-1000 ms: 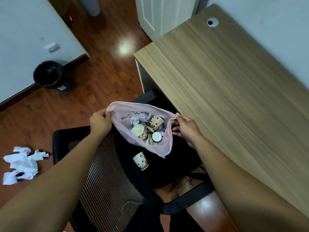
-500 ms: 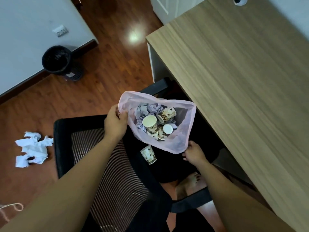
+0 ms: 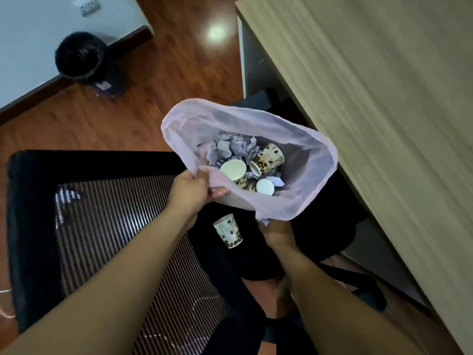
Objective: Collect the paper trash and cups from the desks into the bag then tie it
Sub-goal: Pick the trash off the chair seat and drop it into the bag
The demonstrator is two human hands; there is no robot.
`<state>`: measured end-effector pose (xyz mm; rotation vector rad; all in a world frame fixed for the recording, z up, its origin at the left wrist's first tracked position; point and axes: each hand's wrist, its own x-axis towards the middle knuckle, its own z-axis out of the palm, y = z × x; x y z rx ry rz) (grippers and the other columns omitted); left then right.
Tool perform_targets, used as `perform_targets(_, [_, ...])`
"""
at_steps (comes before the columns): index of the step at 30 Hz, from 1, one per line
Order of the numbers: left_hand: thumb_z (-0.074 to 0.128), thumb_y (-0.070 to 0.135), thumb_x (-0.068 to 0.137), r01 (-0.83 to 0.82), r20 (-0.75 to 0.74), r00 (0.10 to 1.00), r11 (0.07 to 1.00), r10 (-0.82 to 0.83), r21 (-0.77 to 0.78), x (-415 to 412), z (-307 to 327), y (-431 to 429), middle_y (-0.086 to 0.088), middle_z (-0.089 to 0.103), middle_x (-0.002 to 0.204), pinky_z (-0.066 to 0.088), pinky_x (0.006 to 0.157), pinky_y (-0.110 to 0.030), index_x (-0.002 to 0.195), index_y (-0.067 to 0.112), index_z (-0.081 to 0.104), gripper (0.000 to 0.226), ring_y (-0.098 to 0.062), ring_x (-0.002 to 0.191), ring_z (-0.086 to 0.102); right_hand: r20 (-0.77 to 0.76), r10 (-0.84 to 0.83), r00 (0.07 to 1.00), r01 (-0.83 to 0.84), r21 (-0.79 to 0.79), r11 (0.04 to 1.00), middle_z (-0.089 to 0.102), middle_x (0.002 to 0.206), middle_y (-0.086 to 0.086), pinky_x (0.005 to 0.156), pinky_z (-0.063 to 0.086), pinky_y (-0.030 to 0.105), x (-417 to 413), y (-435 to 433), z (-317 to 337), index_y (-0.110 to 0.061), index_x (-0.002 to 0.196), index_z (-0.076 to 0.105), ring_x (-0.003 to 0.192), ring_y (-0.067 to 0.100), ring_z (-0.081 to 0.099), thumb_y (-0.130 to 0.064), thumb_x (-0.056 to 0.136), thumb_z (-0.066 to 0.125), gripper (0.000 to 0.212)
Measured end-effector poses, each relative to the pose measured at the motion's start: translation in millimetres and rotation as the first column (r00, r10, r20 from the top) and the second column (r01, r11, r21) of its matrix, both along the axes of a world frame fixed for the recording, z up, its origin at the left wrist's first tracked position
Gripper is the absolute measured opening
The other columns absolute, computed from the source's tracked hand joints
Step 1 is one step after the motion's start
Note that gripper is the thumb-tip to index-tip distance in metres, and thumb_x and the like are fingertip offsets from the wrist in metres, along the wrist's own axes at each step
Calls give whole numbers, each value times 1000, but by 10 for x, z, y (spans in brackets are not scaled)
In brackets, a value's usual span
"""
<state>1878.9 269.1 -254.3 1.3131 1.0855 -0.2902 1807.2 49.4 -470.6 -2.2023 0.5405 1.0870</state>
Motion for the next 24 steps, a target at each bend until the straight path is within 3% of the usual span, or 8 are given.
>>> perform_targets(2, [52,15,116,-70,74,995,998,70,-2,69,-72,5,-15,80,101,65,66,-23,121,-1,69,24,-17,75,82,86,31,996,-32,15,999,64,140,17,92,49,35,24,-57,-75,-7,146,58,128,37,64,-38,96,73,61])
perform_targets(4, [51,15,116,-74,121,990,997,74,-6,93,-155,20,-16,79,111,65,69,-23,126,-2,68,26,-16,80,83,98,72,993,-76,39,996,57,147,16,95,42,33,61,-105,74,-10,149,55,131,36,59,-22,96,74,58])
perform_targets(9, [52,15,115,8,135,991,998,-17,66,-27,-208,-5,-19,76,125,68,79,-29,132,-1,69,29,-28,107,79,140,107,984,-124,122,985,62,130,18,101,55,42,2,-351,306,-12,149,52,114,36,66,-11,83,77,71])
perform_targets(12, [54,14,115,51,125,990,988,-70,149,-131,-144,-42,-15,79,119,67,76,-27,128,1,72,26,-24,101,80,161,167,973,-203,243,949,66,123,13,93,56,36,-39,-417,731,-16,148,53,108,32,69,-19,80,76,72])
perform_targets(15, [58,18,113,123,86,985,963,-147,239,-254,-92,-33,-11,83,112,67,83,-34,122,9,77,23,-25,101,82,237,221,946,-292,330,898,67,112,-3,83,51,27,-12,-413,1422,-21,144,55,88,4,65,-22,84,76,64])
perform_targets(17, [59,21,113,153,68,982,954,-176,257,-334,-11,-46,-9,83,110,67,85,-34,120,13,79,22,-27,102,81,300,273,914,-378,381,844,64,103,-14,78,49,26,1,-409,1854,-28,135,57,81,-3,61,-23,85,75,54])
perform_targets(22, [58,25,113,292,-13,949,863,-315,412,-444,153,-92,1,80,100,59,68,-23,118,19,78,22,-13,84,76,553,289,781,-555,403,727,61,123,-16,78,40,6,142,-298,2719,-25,140,57,84,-19,54,-25,85,79,60])
perform_targets(24, [57,26,113,338,-46,933,828,-356,448,-466,171,-107,1,79,100,51,61,-20,120,19,78,22,-11,84,74,614,224,756,-543,399,739,60,125,-16,79,45,10,315,-203,2883,-28,145,54,84,-17,56,-31,85,79,65])
